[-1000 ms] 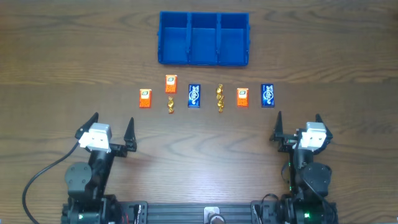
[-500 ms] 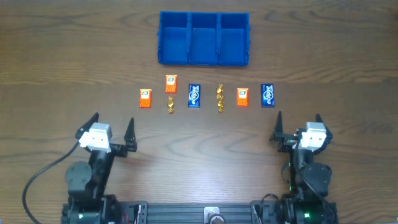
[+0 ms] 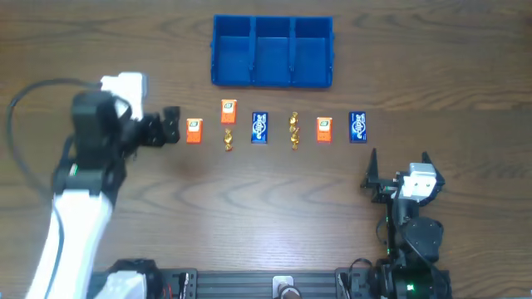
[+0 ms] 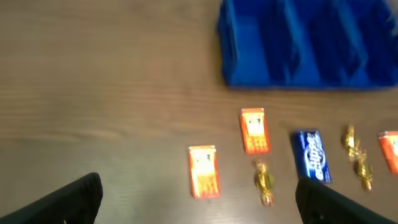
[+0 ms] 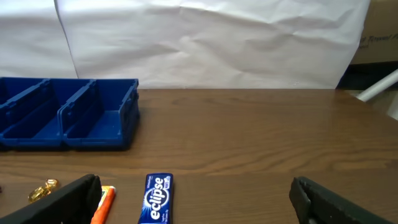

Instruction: Sort Candies Into Trays

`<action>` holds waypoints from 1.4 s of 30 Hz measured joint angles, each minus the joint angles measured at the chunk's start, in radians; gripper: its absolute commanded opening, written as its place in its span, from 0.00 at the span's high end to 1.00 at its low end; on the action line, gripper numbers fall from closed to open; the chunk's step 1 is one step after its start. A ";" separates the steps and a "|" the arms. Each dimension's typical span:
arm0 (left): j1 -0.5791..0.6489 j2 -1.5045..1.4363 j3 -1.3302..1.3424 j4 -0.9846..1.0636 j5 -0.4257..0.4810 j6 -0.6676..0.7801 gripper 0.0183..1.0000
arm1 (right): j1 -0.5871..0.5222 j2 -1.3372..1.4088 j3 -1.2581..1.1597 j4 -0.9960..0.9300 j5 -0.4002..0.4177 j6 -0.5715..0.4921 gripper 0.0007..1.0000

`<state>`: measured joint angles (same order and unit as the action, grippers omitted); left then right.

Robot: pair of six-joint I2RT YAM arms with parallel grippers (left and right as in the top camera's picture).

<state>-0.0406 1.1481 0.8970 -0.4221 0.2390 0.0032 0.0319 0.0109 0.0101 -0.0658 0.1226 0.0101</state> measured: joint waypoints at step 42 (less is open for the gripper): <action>-0.185 0.649 0.116 0.023 -0.223 -0.109 0.02 | 0.000 0.000 0.000 0.000 0.001 0.000 0.00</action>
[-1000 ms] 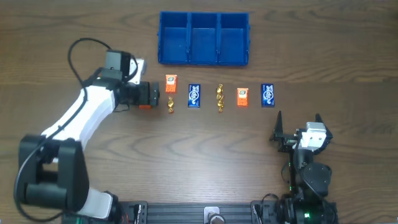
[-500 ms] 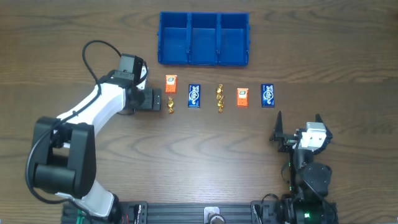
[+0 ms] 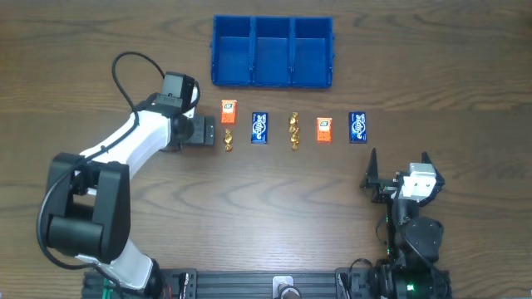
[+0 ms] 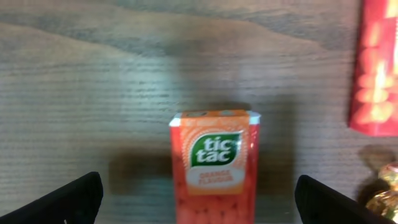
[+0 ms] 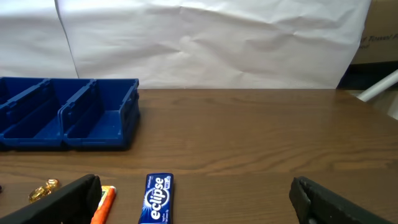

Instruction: Sort Candies Into Trays

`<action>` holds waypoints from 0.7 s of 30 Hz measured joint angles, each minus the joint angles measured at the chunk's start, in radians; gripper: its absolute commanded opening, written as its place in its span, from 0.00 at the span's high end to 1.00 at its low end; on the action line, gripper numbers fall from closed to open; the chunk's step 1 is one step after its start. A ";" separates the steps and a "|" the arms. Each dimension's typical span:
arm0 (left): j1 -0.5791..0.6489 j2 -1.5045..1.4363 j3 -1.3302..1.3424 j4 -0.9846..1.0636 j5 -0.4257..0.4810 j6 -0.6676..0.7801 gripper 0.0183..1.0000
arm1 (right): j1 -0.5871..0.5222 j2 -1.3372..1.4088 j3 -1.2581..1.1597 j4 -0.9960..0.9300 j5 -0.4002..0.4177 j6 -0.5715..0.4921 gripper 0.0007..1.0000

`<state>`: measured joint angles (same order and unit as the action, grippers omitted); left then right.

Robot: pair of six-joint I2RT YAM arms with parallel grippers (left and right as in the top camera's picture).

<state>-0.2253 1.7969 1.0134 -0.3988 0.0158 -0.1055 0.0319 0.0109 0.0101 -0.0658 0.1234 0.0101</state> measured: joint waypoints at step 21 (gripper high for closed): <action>-0.007 0.031 0.006 0.029 -0.007 -0.054 0.57 | 0.000 0.000 0.000 0.000 0.000 0.000 0.00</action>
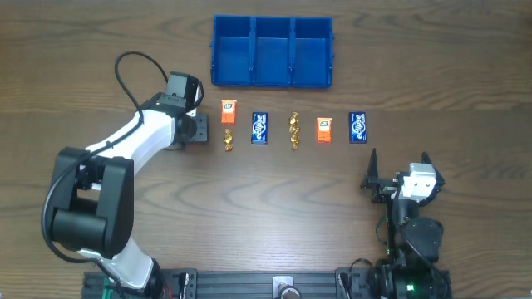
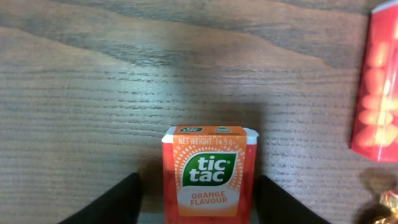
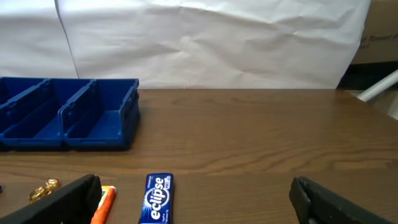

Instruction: Sort Candies Into Trays

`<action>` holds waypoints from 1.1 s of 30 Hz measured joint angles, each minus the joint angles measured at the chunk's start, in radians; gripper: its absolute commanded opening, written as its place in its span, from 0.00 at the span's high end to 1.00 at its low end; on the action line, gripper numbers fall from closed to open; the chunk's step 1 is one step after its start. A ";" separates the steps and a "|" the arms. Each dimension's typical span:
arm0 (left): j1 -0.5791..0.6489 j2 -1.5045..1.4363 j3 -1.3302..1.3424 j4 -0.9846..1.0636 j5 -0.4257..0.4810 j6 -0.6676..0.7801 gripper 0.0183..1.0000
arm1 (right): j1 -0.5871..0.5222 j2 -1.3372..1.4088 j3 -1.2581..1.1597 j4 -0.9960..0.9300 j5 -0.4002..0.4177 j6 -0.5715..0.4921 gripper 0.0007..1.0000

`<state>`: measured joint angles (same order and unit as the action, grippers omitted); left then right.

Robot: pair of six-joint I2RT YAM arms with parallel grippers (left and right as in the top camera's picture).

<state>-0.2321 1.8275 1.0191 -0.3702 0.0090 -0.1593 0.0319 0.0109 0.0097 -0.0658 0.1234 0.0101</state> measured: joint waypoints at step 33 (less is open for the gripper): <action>-0.105 0.442 1.225 -0.548 -0.077 -0.032 0.77 | 0.000 0.000 0.000 0.000 0.000 0.000 0.00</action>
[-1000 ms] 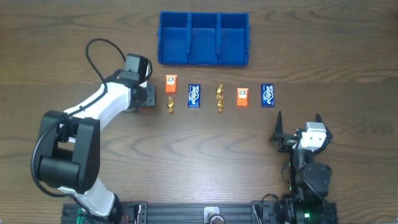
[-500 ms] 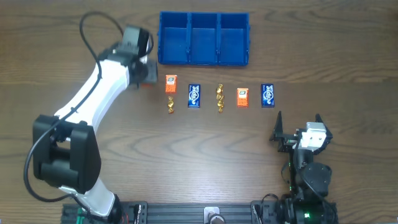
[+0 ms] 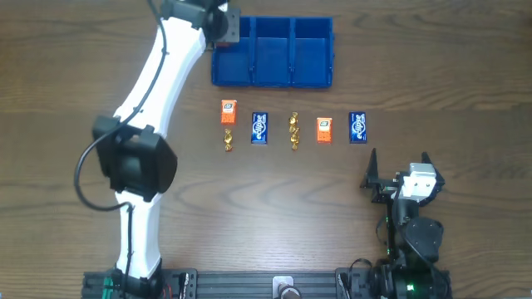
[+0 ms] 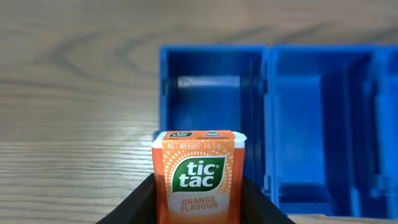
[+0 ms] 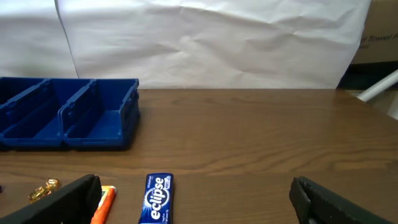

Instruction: Sort Candies Into Trays

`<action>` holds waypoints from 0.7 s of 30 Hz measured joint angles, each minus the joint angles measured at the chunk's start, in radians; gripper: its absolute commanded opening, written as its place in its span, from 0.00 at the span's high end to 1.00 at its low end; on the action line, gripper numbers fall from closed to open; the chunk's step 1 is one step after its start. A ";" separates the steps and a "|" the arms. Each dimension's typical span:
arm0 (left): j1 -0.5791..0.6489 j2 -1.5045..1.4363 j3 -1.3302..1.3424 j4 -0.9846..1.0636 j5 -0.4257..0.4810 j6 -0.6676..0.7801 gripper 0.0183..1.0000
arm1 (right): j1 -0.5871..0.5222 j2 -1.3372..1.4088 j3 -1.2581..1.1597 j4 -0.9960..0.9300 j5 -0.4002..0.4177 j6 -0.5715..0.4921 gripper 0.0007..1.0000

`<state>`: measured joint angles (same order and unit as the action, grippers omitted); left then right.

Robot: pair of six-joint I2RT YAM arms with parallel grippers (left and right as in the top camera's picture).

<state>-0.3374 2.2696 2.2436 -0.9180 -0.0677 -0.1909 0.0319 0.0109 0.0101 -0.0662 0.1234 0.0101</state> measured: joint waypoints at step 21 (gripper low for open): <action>-0.010 0.085 0.001 0.018 0.047 -0.023 0.00 | 0.000 0.000 0.000 0.000 0.000 0.000 0.00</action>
<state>-0.3470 2.3547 2.2448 -0.8997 -0.0204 -0.2142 0.0319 0.0109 0.0097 -0.0662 0.1234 0.0101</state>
